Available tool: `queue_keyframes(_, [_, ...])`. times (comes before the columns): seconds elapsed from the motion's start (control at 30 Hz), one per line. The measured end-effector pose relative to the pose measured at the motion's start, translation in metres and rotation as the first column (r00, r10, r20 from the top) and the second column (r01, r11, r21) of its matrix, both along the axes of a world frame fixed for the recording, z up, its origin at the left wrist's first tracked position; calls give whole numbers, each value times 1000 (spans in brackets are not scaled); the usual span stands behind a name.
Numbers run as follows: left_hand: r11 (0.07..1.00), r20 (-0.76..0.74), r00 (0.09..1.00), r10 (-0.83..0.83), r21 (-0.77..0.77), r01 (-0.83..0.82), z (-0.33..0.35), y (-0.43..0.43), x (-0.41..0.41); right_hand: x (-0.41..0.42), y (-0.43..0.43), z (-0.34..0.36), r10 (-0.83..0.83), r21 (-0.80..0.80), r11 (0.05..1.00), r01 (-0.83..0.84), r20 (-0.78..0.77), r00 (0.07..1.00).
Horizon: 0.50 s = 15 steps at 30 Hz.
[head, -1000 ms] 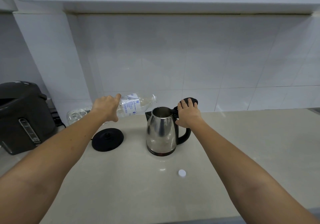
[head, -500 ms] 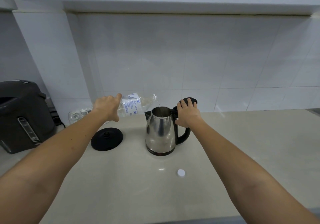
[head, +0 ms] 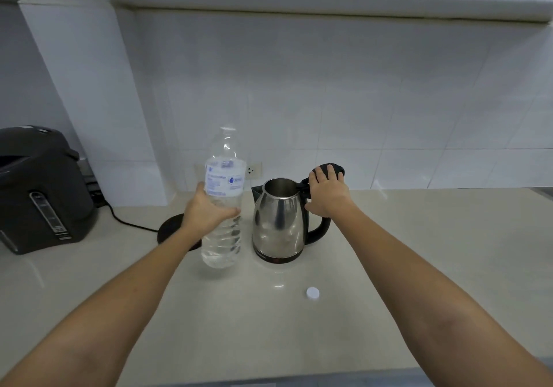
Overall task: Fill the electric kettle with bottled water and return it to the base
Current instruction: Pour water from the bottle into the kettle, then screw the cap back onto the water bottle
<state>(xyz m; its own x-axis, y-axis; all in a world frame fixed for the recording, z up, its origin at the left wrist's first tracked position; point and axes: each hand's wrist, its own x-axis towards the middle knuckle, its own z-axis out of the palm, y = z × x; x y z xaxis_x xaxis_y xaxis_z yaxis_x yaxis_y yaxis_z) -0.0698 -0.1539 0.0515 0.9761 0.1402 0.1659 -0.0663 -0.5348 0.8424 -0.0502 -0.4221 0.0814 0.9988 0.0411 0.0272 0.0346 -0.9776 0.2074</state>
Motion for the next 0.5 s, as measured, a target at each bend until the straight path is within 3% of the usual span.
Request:
queue_keyframes(0.2, [997, -32, 999, -2, -78, 0, -56, -28, -18, -3, -2, -4, 51, 25, 998, -53, 65, 997])
queue_keyframes(0.27, [992, -14, 1000, 12, -122, -13, -68, -31, -25, -14, -2, -17, 175, 85, 975, -207, 288, 941])
queue_keyframes(0.33, [987, -8, 1000, -7, -158, 6, -74, -29, -30, -31, -1, -43, 270, 113, 910, -399, 569, 777])
queue_keyframes(0.37, [986, -15, 1000, -24, -167, 21, -77, -26, -32, -41, -1, -61, 295, 118, 887, -447, 601, 743])
queue_keyframes(0.4, [985, -22, 999, -29, -171, 25, -79, -22, -33, -51, 0, -77, 304, 177, 882, -437, 495, 814])
queue_keyframes(0.47, [986, -31, 999, -26, -166, 20, -83, -14, -35, -68, 3, -106, 165, 339, 928, -152, -9, 986])
queue_keyframes(0.5, [987, -35, 999, -28, -158, 22, -84, -11, -35, -73, 2, -122, 79, 341, 940, 7, -236, 968])
